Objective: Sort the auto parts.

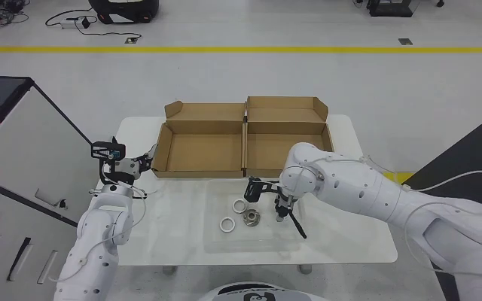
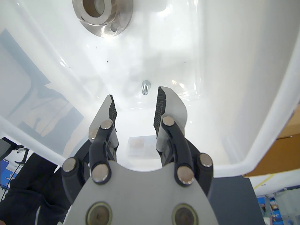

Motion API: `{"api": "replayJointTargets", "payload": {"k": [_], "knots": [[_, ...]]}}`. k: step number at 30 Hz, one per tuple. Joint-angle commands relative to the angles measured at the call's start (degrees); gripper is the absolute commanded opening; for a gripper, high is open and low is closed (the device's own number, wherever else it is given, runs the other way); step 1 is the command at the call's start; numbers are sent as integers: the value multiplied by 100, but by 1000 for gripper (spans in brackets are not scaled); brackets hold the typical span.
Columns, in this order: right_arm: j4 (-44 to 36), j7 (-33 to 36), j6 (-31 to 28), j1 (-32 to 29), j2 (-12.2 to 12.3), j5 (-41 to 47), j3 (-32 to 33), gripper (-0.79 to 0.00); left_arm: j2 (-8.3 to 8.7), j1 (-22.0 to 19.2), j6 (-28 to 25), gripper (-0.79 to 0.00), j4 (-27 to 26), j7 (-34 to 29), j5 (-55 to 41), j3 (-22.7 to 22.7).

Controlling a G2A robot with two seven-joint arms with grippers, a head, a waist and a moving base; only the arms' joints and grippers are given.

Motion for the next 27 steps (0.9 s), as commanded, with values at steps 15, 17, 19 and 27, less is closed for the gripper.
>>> {"api": "replayJointTargets", "payload": {"k": [15,17,19,27], "knots": [[342,6,-6,-96,-237,-157,60,-425,0,0,0,0,0,0,0,0],[363,16,-25,-108,-244,-164,76,-425,0,0,0,0,0,0,0,0],[371,53,-33,-122,-249,-170,95,-428,0,0,0,0,0,0,0,0],[325,134,-32,-225,-242,-230,172,-434,0,0,0,0,0,0,0,0]]}}
